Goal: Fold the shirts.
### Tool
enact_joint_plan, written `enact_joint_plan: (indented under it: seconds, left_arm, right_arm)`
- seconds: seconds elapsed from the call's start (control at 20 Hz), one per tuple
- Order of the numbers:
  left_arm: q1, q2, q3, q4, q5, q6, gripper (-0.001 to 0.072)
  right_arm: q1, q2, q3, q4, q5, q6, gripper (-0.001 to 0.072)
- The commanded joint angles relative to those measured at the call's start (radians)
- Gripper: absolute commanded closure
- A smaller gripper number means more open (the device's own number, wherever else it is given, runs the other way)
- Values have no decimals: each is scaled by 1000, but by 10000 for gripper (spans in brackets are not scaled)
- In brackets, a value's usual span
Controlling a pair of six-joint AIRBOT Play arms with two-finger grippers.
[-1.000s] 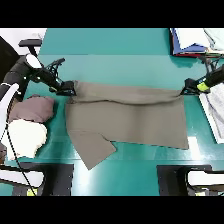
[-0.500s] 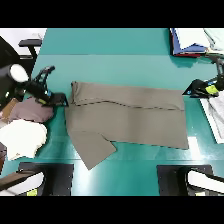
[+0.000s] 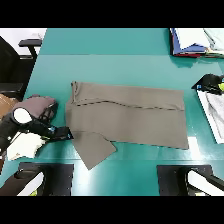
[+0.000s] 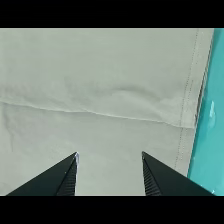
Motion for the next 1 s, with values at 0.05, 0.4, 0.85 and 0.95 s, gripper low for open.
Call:
enact_joint_plan:
  seconds: [0.05,0.4,0.85,0.95]
  left_arm:
    - [0,18,-106,-114,106,17,106]
    - [0,15,-106,-187,140,56,107]
    - [1,18,-73,-230,122,146,681]
    - [1,18,-34,-195,77,155,681]
  right_arm:
    - [0,10,0,1,1,0,261]
    - [-1,10,0,1,1,1,261]
    - [-40,37,-99,-19,50,1,261]
    - [-119,89,-253,-87,55,1,261]
